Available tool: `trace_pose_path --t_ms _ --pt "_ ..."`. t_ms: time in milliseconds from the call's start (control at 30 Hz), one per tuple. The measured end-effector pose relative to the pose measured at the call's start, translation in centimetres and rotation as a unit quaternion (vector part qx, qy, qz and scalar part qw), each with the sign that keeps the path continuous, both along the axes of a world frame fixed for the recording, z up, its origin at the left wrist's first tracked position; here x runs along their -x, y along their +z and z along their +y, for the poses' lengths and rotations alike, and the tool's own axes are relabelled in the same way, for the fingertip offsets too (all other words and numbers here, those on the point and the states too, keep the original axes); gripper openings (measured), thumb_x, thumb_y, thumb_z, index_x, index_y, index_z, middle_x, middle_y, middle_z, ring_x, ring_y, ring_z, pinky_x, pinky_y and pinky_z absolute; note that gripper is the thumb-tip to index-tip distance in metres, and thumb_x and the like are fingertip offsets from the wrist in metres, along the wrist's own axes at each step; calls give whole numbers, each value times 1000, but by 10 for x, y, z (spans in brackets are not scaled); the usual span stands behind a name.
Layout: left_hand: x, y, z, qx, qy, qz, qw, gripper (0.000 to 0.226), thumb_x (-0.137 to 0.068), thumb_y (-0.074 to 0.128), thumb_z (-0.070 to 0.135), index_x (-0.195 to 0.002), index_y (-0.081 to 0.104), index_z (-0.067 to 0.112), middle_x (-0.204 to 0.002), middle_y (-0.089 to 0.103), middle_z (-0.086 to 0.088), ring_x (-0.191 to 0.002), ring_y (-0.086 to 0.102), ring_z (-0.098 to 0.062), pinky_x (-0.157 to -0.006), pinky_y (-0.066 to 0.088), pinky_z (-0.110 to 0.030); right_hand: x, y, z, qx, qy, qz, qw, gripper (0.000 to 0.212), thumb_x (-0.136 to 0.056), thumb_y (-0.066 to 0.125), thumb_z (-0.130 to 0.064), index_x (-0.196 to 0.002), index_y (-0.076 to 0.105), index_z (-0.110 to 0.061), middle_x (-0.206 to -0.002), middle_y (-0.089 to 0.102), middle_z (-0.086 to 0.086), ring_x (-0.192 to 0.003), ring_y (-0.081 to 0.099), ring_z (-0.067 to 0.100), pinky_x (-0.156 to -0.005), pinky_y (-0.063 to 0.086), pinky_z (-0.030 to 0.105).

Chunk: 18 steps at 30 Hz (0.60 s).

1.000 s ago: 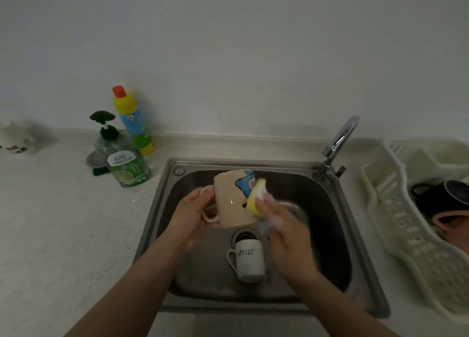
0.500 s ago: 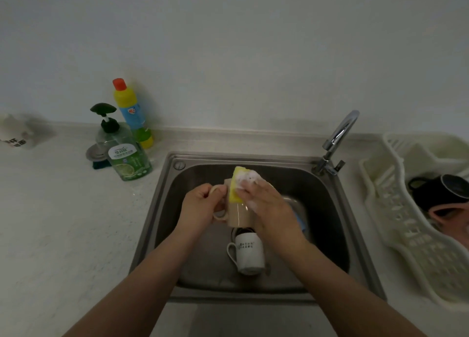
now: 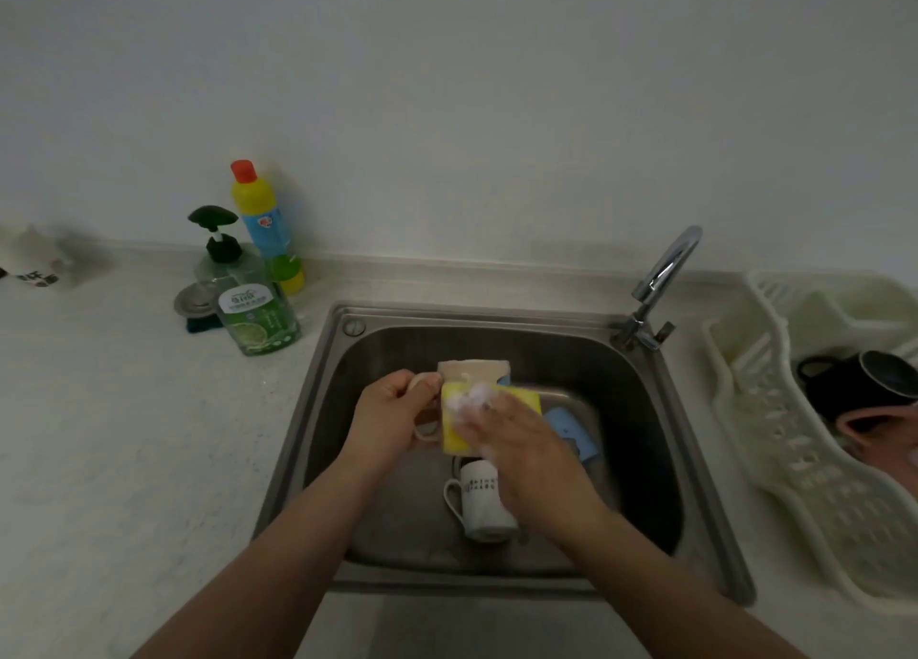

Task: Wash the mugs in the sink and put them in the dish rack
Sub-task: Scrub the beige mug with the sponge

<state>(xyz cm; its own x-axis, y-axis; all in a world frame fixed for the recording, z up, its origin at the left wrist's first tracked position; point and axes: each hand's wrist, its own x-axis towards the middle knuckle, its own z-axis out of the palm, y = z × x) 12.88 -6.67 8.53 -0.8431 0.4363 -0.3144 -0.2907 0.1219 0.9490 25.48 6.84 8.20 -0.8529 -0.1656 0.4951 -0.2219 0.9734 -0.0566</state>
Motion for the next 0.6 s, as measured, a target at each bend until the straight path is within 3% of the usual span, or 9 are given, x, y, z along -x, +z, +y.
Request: trace_pose_path --t_ms 100,200,267,367,433,533,600 --pt "1 0 1 -48 -2 -41 998 17 -95 61 22 -86 64 7 -85 70 -15 -77 68 -27 -62 57 -42 16 8 13 101 -85 30 991 62 -72 70 3 -131 55 -10 -136 55 7 -129 46 24 -105 40 44" --pt "6 1 -6 -70 -8 -61 996 18 -96 58 24 -95 64 7 -91 71 -14 -80 70 -25 -58 56 -37 -24 -13 5 93 -52 -50 993 86 -67 85 -4 -139 42 -23 -145 39 -7 -138 33 13 -112 29 32" --pt "9 -2 -8 -71 -20 -75 994 18 -97 56 25 -96 63 9 -92 71 -13 -81 69 -23 -59 56 -37 -29 -17 10 106 -35 -48 993 82 -71 80 -1 -139 41 -24 -146 41 -7 -138 31 11 -110 35 40" --pt "6 -3 -4 -84 -42 -109 990 18 -99 52 25 -94 61 11 -89 65 -12 -78 66 -22 -56 56 -36 1 0 18 323 -82 -2 943 53 -90 52 -2 -140 46 -18 -147 43 1 -135 44 17 -105 46 40" --pt "4 -1 -1 -114 -41 -126 985 21 -100 49 26 -102 60 8 -94 68 -15 -81 68 -24 -54 56 -35 -3 4 14 387 -98 6 917 42 -96 41 -14 -138 50 -18 -147 44 -3 -133 47 12 -102 48 35" --pt "5 0 -6 -123 -31 -138 982 31 -101 46 27 -116 58 3 -107 70 -18 -94 70 -29 -65 61 -42 -35 -4 -1 440 -83 -19 894 41 -97 40 -18 -134 53 -28 -143 46 -22 -132 44 0 -106 41 21" --pt "4 -3 -5 -124 -40 -147 981 36 -99 47 28 -123 55 2 -116 67 -20 -101 68 -31 -66 61 -43 -20 6 3 453 -82 -8 887 43 -100 43 -13 -130 56 -40 -135 55 -20 -124 52 0 -99 49 25"
